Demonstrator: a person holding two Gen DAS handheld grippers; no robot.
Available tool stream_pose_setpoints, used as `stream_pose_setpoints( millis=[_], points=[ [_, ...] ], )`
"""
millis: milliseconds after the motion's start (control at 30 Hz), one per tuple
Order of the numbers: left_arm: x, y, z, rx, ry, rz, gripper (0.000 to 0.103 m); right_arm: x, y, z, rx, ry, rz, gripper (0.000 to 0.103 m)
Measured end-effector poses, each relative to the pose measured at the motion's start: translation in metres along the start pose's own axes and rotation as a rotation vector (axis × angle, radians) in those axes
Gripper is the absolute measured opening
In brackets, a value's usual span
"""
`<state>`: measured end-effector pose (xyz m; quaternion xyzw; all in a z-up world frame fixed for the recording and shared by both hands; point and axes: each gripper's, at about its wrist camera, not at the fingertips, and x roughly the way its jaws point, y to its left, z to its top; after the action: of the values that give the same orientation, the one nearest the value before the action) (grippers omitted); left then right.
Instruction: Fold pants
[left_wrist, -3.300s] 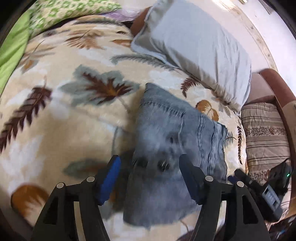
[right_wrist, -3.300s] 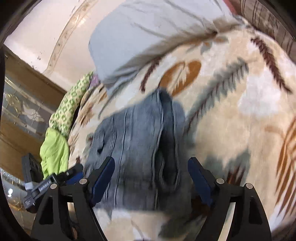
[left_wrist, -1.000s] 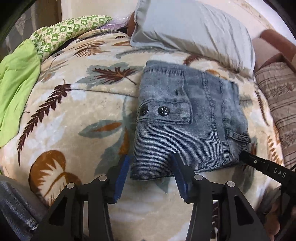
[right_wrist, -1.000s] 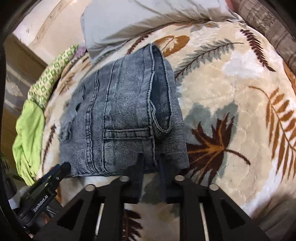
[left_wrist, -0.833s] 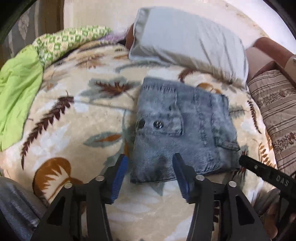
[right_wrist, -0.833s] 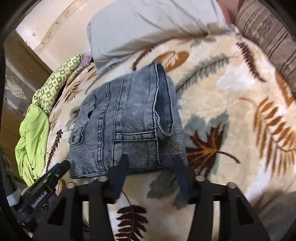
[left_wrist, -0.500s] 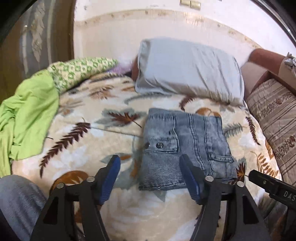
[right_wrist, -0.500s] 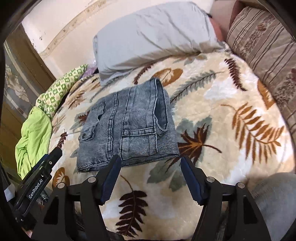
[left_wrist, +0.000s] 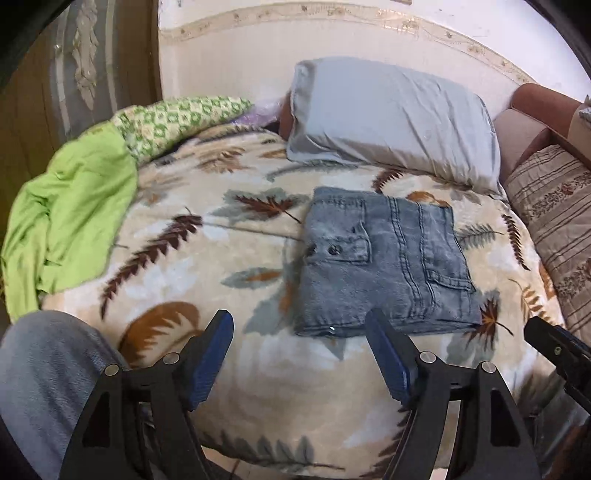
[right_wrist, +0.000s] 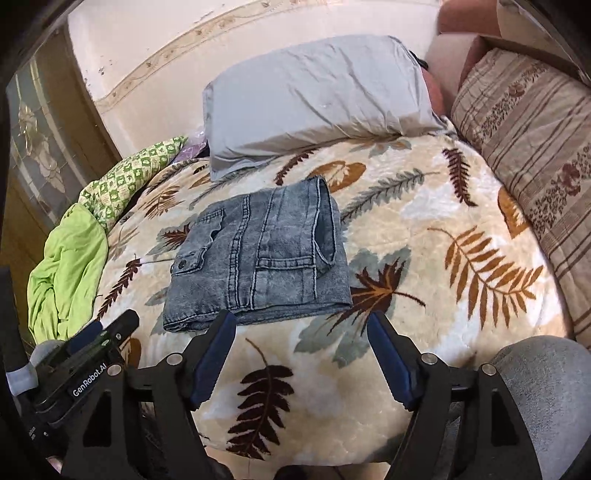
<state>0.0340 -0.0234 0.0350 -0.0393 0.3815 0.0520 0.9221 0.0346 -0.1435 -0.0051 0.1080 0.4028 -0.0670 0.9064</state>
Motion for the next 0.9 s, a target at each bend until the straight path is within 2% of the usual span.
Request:
stream_pose_setpoints(
  millis=[167,367,900],
  points=[
    [-0.0103,-0.0023,-0.0001,0.003,-0.049,-0.014,0.078,-0.0049,0.0051,0.0000,-0.022,-0.020,0.001,0.075],
    [-0.0062,0.0026,-0.0018,0.019,-0.020,-0.026,0.078,-0.0063,0.0094,-0.0010,-0.044,-0.026,-0.005,0.075],
    [-0.0053,0.0007,0.0008,0.051,-0.022,-0.035,0.078,-0.0026,0.0072,-0.0010,-0.049,-0.017,-0.011,0.075]
  ],
)
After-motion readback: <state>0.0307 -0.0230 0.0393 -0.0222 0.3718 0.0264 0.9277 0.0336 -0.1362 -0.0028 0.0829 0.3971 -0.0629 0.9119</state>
